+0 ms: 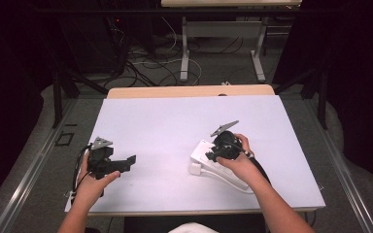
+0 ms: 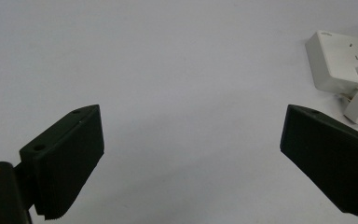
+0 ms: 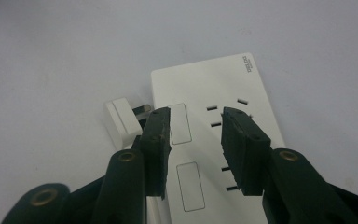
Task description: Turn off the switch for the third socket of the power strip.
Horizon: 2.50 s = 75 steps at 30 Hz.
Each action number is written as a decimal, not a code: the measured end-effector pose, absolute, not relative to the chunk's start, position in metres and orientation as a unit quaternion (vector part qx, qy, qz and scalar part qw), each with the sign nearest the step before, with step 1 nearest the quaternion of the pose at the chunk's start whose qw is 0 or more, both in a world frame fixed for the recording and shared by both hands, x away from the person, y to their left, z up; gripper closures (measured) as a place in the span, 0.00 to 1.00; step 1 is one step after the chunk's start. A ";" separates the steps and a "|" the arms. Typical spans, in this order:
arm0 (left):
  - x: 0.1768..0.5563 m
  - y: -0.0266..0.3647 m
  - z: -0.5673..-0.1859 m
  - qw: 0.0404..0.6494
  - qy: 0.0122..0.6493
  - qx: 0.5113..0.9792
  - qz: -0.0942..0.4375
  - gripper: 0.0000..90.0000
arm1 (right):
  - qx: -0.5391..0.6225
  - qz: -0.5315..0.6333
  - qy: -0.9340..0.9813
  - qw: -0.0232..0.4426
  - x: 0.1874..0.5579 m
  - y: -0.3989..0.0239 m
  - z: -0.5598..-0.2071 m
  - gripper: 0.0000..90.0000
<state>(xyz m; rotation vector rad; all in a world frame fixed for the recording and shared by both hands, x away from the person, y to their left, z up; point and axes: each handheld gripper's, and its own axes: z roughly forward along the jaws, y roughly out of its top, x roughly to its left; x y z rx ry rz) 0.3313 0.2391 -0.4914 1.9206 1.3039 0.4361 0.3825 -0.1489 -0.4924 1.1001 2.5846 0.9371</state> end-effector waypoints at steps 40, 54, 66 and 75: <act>0.332 0.240 -0.493 0.379 0.512 0.752 0.170 0.07 | 0.354 0.273 0.890 0.083 0.400 -0.118 -0.510 0.99; 0.332 0.240 -0.493 0.379 0.512 0.751 0.171 0.07 | 0.345 0.267 0.896 0.081 0.401 -0.111 -0.514 1.00; 0.332 0.240 -0.493 0.378 0.510 0.754 0.171 0.07 | 0.343 0.267 0.897 0.080 0.401 -0.110 -0.514 1.00; 0.332 0.240 -0.493 0.379 0.510 0.753 0.171 0.07 | 0.344 0.264 0.897 0.084 0.400 -0.110 -0.514 1.00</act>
